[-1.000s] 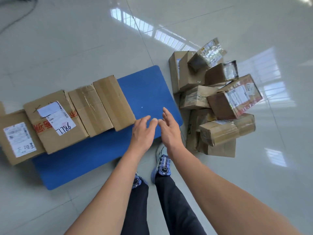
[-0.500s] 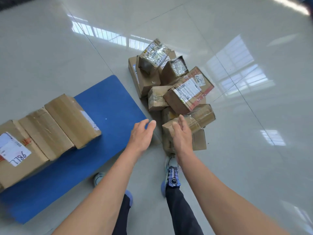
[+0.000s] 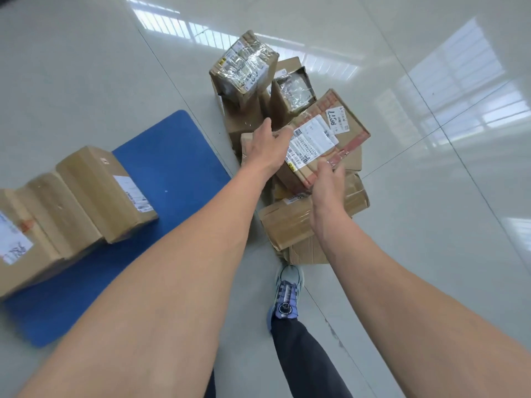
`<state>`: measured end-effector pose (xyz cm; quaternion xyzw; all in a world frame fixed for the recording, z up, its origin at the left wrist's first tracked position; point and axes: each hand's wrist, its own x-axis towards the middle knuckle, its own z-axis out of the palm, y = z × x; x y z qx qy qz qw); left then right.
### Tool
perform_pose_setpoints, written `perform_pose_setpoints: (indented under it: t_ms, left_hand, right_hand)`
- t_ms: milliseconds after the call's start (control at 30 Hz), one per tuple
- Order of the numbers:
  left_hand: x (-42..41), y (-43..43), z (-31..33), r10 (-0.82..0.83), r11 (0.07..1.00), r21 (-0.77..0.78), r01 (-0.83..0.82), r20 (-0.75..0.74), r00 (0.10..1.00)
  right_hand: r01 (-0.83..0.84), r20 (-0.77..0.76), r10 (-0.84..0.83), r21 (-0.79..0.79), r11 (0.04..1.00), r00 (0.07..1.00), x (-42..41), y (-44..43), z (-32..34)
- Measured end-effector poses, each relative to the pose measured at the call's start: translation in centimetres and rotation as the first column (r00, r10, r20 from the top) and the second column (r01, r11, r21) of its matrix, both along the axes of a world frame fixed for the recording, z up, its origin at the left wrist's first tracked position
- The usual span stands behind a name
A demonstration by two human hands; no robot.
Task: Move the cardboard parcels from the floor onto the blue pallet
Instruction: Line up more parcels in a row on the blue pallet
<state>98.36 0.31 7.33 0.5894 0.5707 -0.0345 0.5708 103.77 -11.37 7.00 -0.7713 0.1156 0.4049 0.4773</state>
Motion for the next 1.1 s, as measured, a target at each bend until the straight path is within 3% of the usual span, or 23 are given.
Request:
perform_pose_setpoints:
  t_ms: [133,333,567,700,900,1100]
  left_hand:
    - [1.1,-0.3,-1.4,-0.008,1.0,-0.028,0.008,0.0,1.0]
    - [1.0,-0.5,-0.3,-0.014,0.999,0.037,0.015,-0.011,1.0]
    - [-3.1,-2.7,3.7,0.173,0.977,0.101,-0.186,0.132,0.976]
    - [-6.8,-3.7,5.3,0.313,0.939,0.082,-0.333,0.198,0.929]
    - [-15.1,-3.0,6.2,0.538,0.834,0.027,-0.551,0.182,0.823]
    - [-24.2,0.3,1.7,0.586,0.81,-0.02,-0.586,0.061,0.808]
  right_hand:
    - [0.005,-0.071,-0.003,0.015,1.0,0.997,0.4,0.4,-1.0]
    - [0.031,-0.015,-0.03,0.061,0.998,0.999,-0.4,0.4,-0.2]
    - [-0.044,0.121,0.033,0.094,0.995,0.992,-2.5,-0.2,4.0]
    - [-0.125,0.231,0.103,0.083,0.989,0.967,-5.0,0.2,6.1]
    - [-0.337,0.257,0.304,0.095,0.937,0.917,-10.7,3.3,6.4]
    - [-0.574,0.17,0.558,0.059,0.817,0.812,-16.5,10.1,2.0]
